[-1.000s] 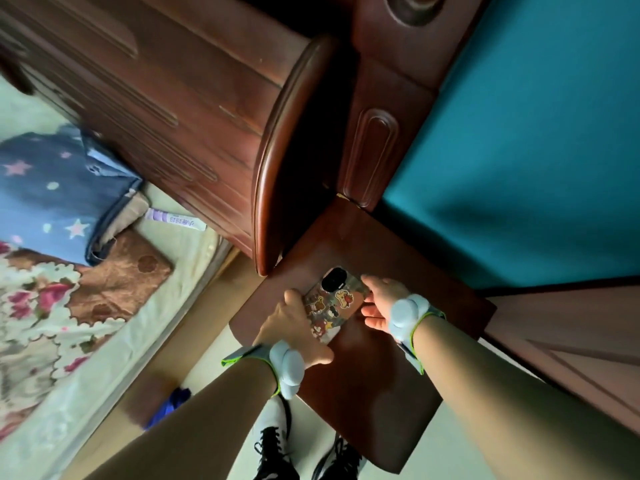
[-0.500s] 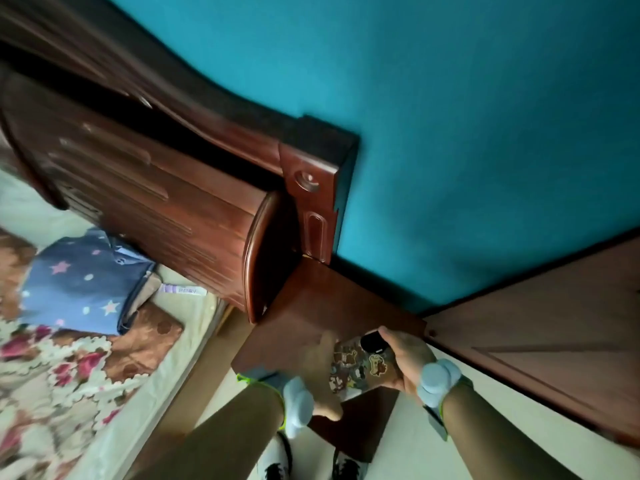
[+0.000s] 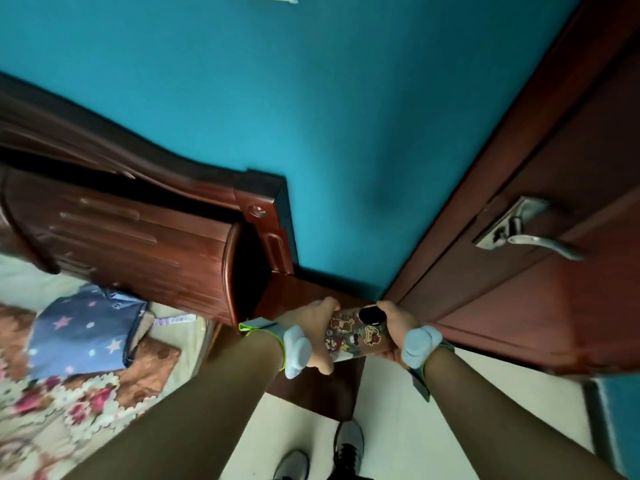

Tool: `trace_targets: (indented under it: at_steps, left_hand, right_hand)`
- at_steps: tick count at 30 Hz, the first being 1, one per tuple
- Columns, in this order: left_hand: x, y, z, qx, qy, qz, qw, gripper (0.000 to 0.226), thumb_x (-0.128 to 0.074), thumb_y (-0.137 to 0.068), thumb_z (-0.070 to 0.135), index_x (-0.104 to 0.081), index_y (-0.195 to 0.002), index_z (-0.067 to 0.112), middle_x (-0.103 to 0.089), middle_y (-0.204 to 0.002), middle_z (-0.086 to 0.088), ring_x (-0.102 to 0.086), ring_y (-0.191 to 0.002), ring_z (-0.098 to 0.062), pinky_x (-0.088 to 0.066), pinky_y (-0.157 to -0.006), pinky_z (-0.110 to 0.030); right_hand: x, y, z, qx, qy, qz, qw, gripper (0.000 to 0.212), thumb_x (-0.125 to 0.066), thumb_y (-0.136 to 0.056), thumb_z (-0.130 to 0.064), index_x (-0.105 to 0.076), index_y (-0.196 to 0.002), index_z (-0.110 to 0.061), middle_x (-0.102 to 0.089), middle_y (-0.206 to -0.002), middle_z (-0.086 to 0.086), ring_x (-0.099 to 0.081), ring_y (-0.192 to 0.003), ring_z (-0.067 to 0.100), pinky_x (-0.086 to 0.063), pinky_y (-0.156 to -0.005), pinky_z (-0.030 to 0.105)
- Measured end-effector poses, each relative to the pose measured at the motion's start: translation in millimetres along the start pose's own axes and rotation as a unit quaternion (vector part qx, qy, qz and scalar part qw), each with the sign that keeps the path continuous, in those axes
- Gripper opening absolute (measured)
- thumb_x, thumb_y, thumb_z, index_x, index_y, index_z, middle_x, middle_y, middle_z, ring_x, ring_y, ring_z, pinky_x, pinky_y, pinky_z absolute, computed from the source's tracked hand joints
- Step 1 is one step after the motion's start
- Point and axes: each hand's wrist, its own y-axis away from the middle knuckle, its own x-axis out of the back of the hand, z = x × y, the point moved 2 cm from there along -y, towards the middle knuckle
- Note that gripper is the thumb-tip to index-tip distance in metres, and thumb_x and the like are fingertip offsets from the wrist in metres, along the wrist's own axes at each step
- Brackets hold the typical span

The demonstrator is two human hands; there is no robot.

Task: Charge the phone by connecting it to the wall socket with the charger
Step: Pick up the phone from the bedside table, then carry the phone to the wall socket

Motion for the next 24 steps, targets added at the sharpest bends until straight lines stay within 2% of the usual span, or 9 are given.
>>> trace_targets:
  at_steps: [2,4,6,9,13,15,17,22,24]
  left_hand:
    - [3,8,10,-0.014,-0.007,-0.012,1.0,0.097,-0.077,-0.037,0.046,-0.03,-0.122,0.039,-0.055,-0.108,0.01,-0.063,-0.088,-0.02,-0.058,-0.075,-0.039]
    - [4,17,19,-0.031,-0.006,-0.019,0.999,0.092,-0.078,-0.038,0.044,-0.033,-0.118,0.038,-0.055,-0.105,0.01,-0.063,-0.085,-0.019,-0.059,-0.073,-0.039]
    - [2,26,27,-0.052,-0.011,-0.03,0.998,0.087,-0.079,-0.039,0.043,-0.036,-0.114,0.037,-0.056,-0.102,0.009,-0.063,-0.081,-0.017,-0.059,-0.069,-0.038]
    - [2,41,41,-0.091,-0.046,-0.035,0.994,0.088,-0.081,-0.039,0.042,-0.036,-0.115,0.035,-0.057,-0.103,0.008,-0.064,-0.081,-0.018,-0.06,-0.069,-0.039]
    - [-8,57,79,-0.173,-0.058,-0.055,0.982,0.091,-0.086,-0.04,0.038,-0.037,-0.116,0.037,-0.058,-0.104,0.008,-0.062,-0.084,-0.017,-0.059,-0.069,-0.036]
    - [-16,59,97,-0.204,-0.062,-0.06,0.975,0.091,-0.086,-0.04,0.037,-0.037,-0.116,0.037,-0.057,-0.102,0.009,-0.061,-0.083,-0.015,-0.057,-0.069,-0.032]
    - [-30,71,132,-0.255,-0.075,-0.086,0.96,0.088,-0.085,-0.04,0.038,-0.038,-0.114,0.037,-0.056,-0.099,0.011,-0.06,-0.081,-0.013,-0.057,-0.068,-0.032]
    - [-81,100,222,-0.358,-0.083,-0.138,0.92,0.076,-0.084,-0.043,0.031,-0.046,-0.108,0.03,-0.064,-0.093,0.005,-0.064,-0.076,-0.014,-0.054,-0.053,-0.025]
    - [-114,125,273,-0.375,-0.076,-0.184,0.905,0.077,-0.088,-0.043,0.035,-0.052,-0.11,0.029,-0.066,-0.097,0.009,-0.065,-0.083,-0.011,-0.056,-0.064,-0.023]
  right_hand:
    - [7,14,1,0.019,0.01,0.028,0.999,0.036,-0.058,-0.09,-0.034,-0.069,-0.109,-0.005,-0.07,-0.109,0.023,-0.066,-0.1,0.04,-0.055,-0.086,0.055]
    - [15,30,4,0.04,0.029,0.059,0.997,0.033,-0.057,-0.091,-0.03,-0.069,-0.099,-0.001,-0.069,-0.105,0.021,-0.064,-0.101,0.04,-0.051,-0.094,0.055]
    - [22,48,13,0.056,0.038,0.074,0.995,0.027,-0.057,-0.091,-0.03,-0.067,-0.079,-0.008,-0.069,-0.097,0.019,-0.065,-0.096,0.041,-0.052,-0.09,0.057]
    - [36,77,31,0.094,0.03,0.101,0.99,0.023,-0.058,-0.09,-0.031,-0.064,-0.07,-0.02,-0.065,-0.077,0.005,-0.065,-0.071,0.033,-0.059,-0.063,0.056]
    - [66,112,63,0.135,0.01,0.149,0.98,0.017,-0.063,-0.088,-0.043,-0.065,-0.086,-0.026,-0.064,-0.084,-0.001,-0.061,-0.066,0.017,-0.053,-0.041,0.027]
    - [83,125,77,0.142,-0.005,0.178,0.974,0.025,-0.063,-0.088,-0.044,-0.068,-0.093,-0.02,-0.063,-0.085,0.003,-0.06,-0.068,0.02,-0.051,-0.051,0.021]
    - [112,148,106,0.132,-0.04,0.229,0.964,0.034,-0.063,-0.089,-0.044,-0.07,-0.092,-0.011,-0.066,-0.087,0.008,-0.062,-0.077,0.027,-0.048,-0.069,0.026]
    - [179,211,186,0.084,-0.156,0.317,0.932,0.034,-0.068,-0.082,-0.049,-0.07,-0.078,-0.015,-0.07,-0.073,0.002,-0.066,-0.064,0.021,-0.045,-0.055,0.021]
    - [215,251,228,0.063,-0.207,0.359,0.908,0.034,-0.07,-0.079,-0.05,-0.07,-0.076,-0.016,-0.072,-0.075,0.005,-0.069,-0.067,0.025,-0.05,-0.059,0.024]
